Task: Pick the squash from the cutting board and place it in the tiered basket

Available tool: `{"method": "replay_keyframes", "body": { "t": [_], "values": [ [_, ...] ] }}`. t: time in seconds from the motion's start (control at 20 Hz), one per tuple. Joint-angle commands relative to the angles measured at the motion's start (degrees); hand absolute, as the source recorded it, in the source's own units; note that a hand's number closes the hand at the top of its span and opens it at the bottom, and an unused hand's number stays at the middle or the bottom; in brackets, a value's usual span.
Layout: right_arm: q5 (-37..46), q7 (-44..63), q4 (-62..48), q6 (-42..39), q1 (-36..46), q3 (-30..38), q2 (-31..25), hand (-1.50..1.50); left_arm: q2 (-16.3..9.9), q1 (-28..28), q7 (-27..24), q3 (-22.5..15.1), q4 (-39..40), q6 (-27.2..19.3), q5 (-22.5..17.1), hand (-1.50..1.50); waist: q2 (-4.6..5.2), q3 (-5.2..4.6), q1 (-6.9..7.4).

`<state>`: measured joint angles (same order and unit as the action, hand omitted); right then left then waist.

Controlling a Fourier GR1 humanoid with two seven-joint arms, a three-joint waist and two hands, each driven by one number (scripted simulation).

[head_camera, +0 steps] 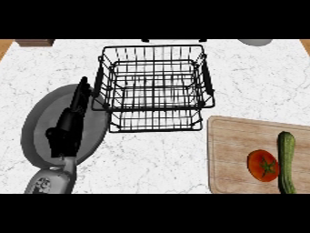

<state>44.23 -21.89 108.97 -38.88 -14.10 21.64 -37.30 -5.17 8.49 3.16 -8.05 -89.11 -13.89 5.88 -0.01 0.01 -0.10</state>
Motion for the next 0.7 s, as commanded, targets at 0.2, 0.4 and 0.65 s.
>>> {"method": "replay_keyframes", "body": {
  "t": [0.2, 0.4, 0.65],
  "values": [
    [4.0, -4.4, -7.3, 3.3, 3.3, -4.9, 2.2, -1.50, 1.5, 0.8, -3.5, 0.2, 4.2, 0.4, 1.9, 0.00, 0.06, 0.00, 0.00],
    [2.9, -8.1, -9.5, 1.3, 4.1, -2.2, -0.4, -1.50, 2.1, 1.7, -5.7, 2.5, 6.8, 1.1, 0.4, 0.00, 0.05, -0.01, -0.13],
    [5.1, -8.2, -8.7, 3.2, 1.9, -4.5, 2.6, -1.50, 0.7, -1.6, -1.1, 2.8, -0.8, 2.2, 0.5, 0.00, -0.02, 0.00, 0.03]
  ]
}}
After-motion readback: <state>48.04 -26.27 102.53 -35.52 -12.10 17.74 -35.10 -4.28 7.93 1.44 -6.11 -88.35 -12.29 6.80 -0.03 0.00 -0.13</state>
